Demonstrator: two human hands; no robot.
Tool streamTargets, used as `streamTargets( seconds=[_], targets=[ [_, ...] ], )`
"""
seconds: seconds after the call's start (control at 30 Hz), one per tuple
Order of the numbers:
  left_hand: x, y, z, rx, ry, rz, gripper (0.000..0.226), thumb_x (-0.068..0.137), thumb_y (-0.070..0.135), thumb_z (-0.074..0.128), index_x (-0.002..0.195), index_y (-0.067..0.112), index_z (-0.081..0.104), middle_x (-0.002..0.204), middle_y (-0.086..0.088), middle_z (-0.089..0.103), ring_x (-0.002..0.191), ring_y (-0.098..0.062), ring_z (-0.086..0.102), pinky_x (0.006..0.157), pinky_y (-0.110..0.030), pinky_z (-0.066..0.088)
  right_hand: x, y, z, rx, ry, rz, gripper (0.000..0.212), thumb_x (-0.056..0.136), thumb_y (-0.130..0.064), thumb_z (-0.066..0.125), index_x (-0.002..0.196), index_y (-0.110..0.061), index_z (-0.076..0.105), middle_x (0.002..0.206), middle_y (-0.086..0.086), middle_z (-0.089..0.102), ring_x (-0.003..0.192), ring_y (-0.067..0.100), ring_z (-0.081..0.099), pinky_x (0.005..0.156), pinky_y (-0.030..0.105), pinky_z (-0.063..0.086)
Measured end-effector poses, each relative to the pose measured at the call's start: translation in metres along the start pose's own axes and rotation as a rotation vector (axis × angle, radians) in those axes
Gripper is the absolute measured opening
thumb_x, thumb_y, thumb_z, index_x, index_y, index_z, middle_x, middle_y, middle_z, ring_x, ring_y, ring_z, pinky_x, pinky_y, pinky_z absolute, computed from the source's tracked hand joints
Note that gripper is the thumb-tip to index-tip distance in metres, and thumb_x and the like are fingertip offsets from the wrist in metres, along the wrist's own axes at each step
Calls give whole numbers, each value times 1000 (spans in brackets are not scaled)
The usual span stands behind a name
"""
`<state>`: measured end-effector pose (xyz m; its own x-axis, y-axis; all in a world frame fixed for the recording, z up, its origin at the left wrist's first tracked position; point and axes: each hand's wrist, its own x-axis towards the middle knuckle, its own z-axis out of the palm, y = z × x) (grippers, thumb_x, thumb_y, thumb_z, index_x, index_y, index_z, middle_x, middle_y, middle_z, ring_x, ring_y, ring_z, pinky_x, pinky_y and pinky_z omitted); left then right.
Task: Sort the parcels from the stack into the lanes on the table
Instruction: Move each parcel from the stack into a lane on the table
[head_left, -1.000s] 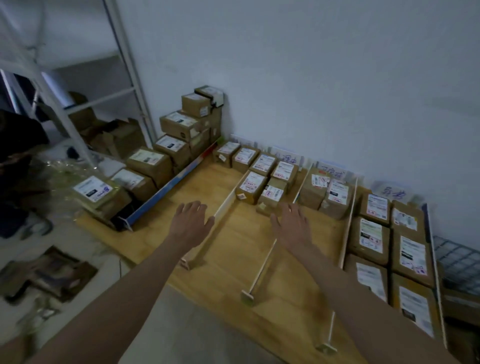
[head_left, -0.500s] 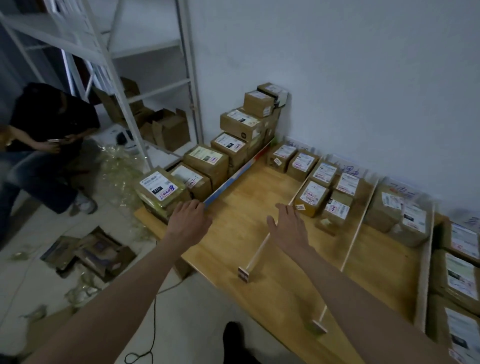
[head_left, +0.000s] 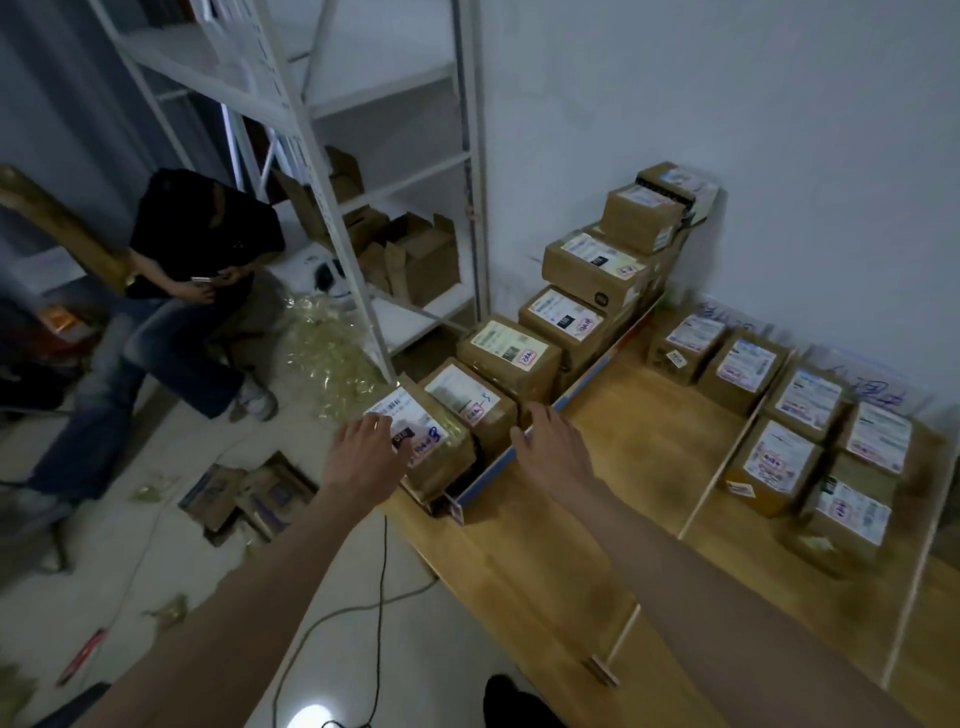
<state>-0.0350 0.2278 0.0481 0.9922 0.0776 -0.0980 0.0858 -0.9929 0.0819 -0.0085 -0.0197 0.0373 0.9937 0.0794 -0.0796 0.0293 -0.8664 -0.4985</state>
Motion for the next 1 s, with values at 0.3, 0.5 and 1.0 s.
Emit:
streamTargets(
  seconds=[0.3, 0.5, 1.0],
  targets=[
    [25, -30, 25, -409, -191, -393, 63, 99, 53, 39, 143, 8, 38, 140, -15, 45, 127, -33, 48, 99, -45, 42, 75, -63, 53, 134, -336, 20, 48, 103, -39, 42, 146, -18, 37, 139, 11, 50, 130, 30, 48, 102, 48, 47],
    [41, -29, 46, -815, -356, -542, 55, 98, 49, 47, 131, 5, 45, 123, -12, 61, 105, -32, 63, 94, -42, 53, 84, -69, 77, 173, -459, 124, 59, 100, -51, 41, 144, -11, 44, 143, 13, 51, 135, 31, 45, 109, 49, 42],
    [79, -48, -12, -635, -200, -70, 60, 100, 58, 26, 121, 14, 60, 112, -10, 68, 99, -29, 64, 84, -36, 49, 64, -96, 39, 342, -265, 220, 34, 100, -39, 53, 104, -8, 66, 107, 5, 71, 93, 17, 66, 75, 27, 54]
  ],
)
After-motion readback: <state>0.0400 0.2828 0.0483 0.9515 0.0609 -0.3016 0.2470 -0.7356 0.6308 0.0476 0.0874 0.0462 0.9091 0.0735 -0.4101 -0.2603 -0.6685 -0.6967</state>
